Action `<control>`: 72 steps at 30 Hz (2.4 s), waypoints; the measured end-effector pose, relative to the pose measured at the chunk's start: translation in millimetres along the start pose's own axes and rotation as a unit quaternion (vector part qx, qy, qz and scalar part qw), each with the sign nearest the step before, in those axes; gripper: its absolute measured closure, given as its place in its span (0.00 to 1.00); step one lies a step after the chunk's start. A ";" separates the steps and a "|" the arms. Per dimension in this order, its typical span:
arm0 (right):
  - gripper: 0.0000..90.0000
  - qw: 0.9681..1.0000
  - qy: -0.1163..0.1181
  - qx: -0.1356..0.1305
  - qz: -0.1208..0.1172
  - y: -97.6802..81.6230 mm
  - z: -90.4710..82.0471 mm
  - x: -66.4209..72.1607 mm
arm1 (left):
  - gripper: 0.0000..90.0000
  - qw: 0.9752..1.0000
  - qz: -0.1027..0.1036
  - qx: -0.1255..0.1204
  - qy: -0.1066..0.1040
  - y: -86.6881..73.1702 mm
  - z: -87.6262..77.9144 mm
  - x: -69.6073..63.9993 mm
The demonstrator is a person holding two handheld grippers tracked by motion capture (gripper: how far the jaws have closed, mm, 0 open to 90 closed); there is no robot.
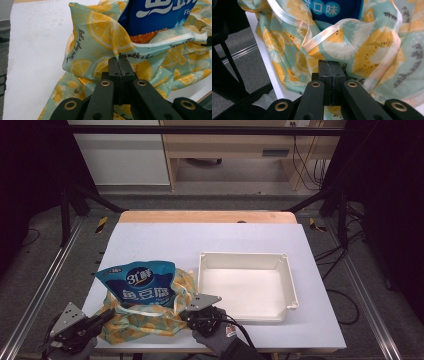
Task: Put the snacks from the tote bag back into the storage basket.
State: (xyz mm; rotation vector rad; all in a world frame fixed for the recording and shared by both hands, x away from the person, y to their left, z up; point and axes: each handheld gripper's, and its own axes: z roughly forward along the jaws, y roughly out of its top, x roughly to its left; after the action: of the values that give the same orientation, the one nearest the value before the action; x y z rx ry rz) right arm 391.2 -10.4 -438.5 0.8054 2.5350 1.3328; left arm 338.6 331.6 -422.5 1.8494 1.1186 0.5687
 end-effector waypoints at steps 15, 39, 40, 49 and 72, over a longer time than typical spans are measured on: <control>0.99 1.000 -0.008 0.015 -0.002 -12.2 12.0 5.4 | 0.99 1.000 0.009 0.027 0.005 -4.9 8.4 -0.4; 0.99 0.999 -0.012 0.047 -0.006 -23.8 30.3 8.3 | 0.97 0.998 0.023 0.058 0.004 -10.2 20.5 -0.4; 0.99 0.999 -0.013 0.048 -0.005 -24.1 31.0 8.3 | 0.97 0.998 0.020 0.057 0.004 -10.5 21.6 -0.5; 0.93 0.998 -0.008 0.058 -0.001 -24.3 33.8 7.9 | 0.97 0.998 0.017 0.067 0.004 -11.1 24.2 0.1; 0.93 0.997 -0.029 -0.076 0.006 18.0 -25.6 4.9 | 0.97 0.997 0.015 0.077 0.004 -10.8 27.0 1.2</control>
State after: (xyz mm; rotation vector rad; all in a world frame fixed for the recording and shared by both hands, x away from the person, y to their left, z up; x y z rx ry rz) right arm 384.1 -17.8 -408.5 0.8190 2.3537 1.4632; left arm 354.0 322.9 -445.6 1.9996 1.1693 0.5211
